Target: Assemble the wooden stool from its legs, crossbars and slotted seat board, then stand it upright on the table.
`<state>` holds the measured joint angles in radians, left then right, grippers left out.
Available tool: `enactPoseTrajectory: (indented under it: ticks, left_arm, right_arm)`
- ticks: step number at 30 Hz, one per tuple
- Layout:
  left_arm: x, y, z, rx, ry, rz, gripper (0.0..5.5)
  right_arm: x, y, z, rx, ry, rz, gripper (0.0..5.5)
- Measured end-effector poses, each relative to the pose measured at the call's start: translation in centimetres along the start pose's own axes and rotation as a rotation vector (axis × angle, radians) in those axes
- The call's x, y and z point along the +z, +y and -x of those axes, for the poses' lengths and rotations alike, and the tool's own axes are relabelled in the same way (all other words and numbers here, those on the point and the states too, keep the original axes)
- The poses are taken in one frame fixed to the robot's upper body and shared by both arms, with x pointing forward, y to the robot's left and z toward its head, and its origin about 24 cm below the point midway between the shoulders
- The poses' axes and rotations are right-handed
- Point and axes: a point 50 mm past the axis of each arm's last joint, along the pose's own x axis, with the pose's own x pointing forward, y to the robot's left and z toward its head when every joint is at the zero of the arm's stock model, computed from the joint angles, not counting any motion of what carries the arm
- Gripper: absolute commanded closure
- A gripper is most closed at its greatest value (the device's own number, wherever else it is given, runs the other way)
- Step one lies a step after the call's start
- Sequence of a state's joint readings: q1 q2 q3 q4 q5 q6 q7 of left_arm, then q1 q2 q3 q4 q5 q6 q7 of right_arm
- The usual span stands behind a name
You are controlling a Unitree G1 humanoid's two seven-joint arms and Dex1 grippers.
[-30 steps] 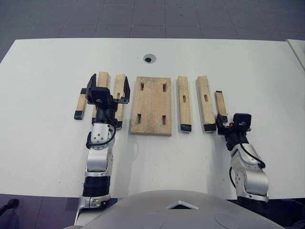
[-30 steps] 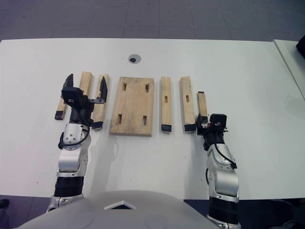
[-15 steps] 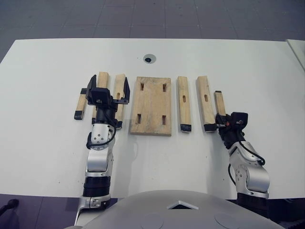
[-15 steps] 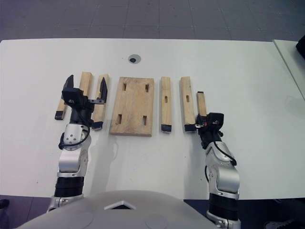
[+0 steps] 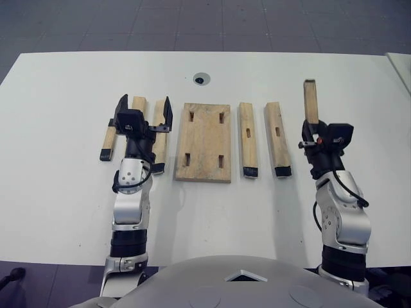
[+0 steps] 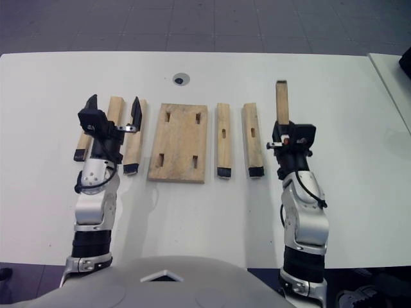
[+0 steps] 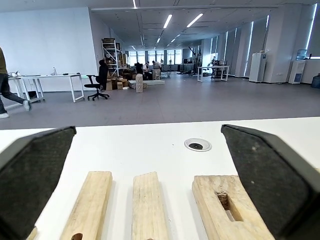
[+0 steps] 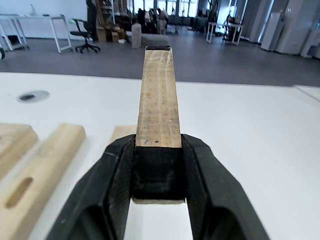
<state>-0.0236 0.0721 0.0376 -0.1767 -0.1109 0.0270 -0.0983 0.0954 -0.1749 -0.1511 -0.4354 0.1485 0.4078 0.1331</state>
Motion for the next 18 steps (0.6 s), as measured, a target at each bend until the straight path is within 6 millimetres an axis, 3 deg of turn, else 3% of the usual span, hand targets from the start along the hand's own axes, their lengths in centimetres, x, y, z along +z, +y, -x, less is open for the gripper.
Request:
enactPoseTrajectory:
  ticks: [4,9,18]
  left_arm:
    - [0.6,-0.7,-0.9,-0.145,0.075,0.261,0.10]
    - [0.4,-2.8,-0.4,-0.317,0.198,0.704,0.10]
    - [2.6,-3.9,0.6,-0.497,0.249,1.065,0.10]
  right_arm:
    - [1.3,2.4,-0.8,0.183,-0.072,0.065,4.17]
    - [1.3,3.8,-1.3,0.347,-0.132,0.141,4.17]
    - [1.8,5.9,-0.8,0.628,-0.202,0.159,4.17]
